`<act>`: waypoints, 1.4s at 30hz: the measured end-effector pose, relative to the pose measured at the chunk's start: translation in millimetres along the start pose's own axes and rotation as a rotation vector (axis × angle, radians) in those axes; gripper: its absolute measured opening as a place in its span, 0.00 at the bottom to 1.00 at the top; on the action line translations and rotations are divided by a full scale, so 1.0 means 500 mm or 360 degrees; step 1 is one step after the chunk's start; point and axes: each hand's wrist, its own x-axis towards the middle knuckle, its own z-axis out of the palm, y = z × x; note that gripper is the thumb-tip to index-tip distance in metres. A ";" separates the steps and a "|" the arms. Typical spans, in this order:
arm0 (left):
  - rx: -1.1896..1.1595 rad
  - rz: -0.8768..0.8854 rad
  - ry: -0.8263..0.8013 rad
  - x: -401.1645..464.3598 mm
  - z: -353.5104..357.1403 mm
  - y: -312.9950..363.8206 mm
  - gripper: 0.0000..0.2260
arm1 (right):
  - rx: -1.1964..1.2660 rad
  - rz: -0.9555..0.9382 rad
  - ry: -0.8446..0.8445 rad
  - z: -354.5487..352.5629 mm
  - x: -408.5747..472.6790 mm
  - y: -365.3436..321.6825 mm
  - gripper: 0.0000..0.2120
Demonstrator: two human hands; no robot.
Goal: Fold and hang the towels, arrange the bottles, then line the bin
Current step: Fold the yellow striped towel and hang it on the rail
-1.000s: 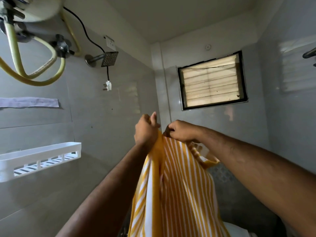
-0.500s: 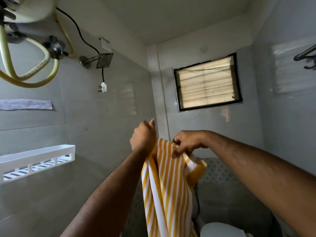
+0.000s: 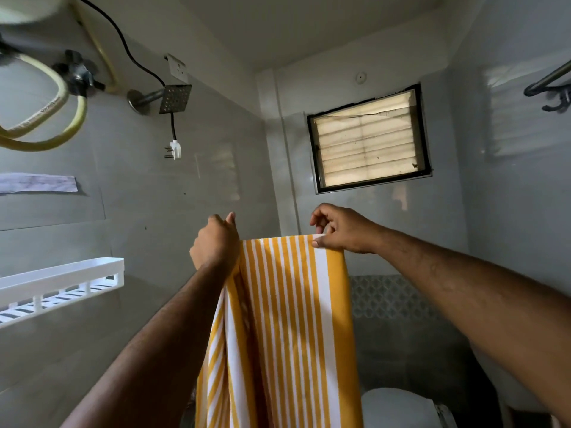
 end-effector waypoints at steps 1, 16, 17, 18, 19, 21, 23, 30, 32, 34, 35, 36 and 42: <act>0.0020 0.0020 0.0003 0.000 -0.001 -0.001 0.26 | -0.0020 -0.0012 0.0001 0.001 0.003 -0.003 0.17; 0.0029 -0.0010 0.0093 0.028 -0.040 -0.041 0.25 | -0.0077 0.0145 -0.0015 -0.022 0.005 0.006 0.23; 0.0018 -0.0013 0.0093 0.028 -0.042 -0.040 0.26 | 0.0113 0.0175 -0.0042 -0.025 0.002 0.002 0.23; 0.0007 -0.0018 0.0092 0.027 -0.044 -0.038 0.26 | 0.0253 0.0190 -0.0042 -0.027 -0.001 -0.003 0.22; -0.0008 -0.0023 0.0091 0.026 -0.045 -0.035 0.26 | 0.0368 0.0190 -0.0026 -0.029 -0.003 -0.006 0.22; -0.0043 -0.0042 0.0084 0.024 -0.048 -0.032 0.26 | 0.0576 0.0191 -0.0003 -0.032 -0.007 -0.011 0.19; -0.0082 -0.0071 0.0076 0.024 -0.050 -0.032 0.26 | 0.0777 0.0232 0.0004 -0.037 -0.009 -0.016 0.12; -0.0176 -0.0143 0.0038 0.016 -0.040 -0.019 0.26 | 0.1146 0.0335 0.0126 -0.048 -0.011 -0.027 0.08; -0.0185 -0.0159 0.0032 0.013 -0.040 -0.014 0.25 | 0.1185 0.0373 0.0125 -0.050 -0.011 -0.022 0.08; -0.0186 -0.0184 0.0029 0.011 -0.040 -0.012 0.25 | 0.1234 0.0422 0.0068 -0.054 -0.014 -0.018 0.11; -0.0184 -0.0196 0.0026 0.009 -0.040 -0.011 0.25 | 0.1257 0.0430 0.0004 -0.057 -0.016 -0.017 0.12; -0.0180 -0.0205 0.0021 0.009 -0.039 -0.011 0.25 | 0.1287 0.0425 -0.0076 -0.061 -0.019 -0.016 0.12; -0.0194 -0.0262 -0.0034 0.007 -0.024 -0.019 0.26 | 0.1549 0.0337 -0.0384 -0.071 -0.034 -0.014 0.10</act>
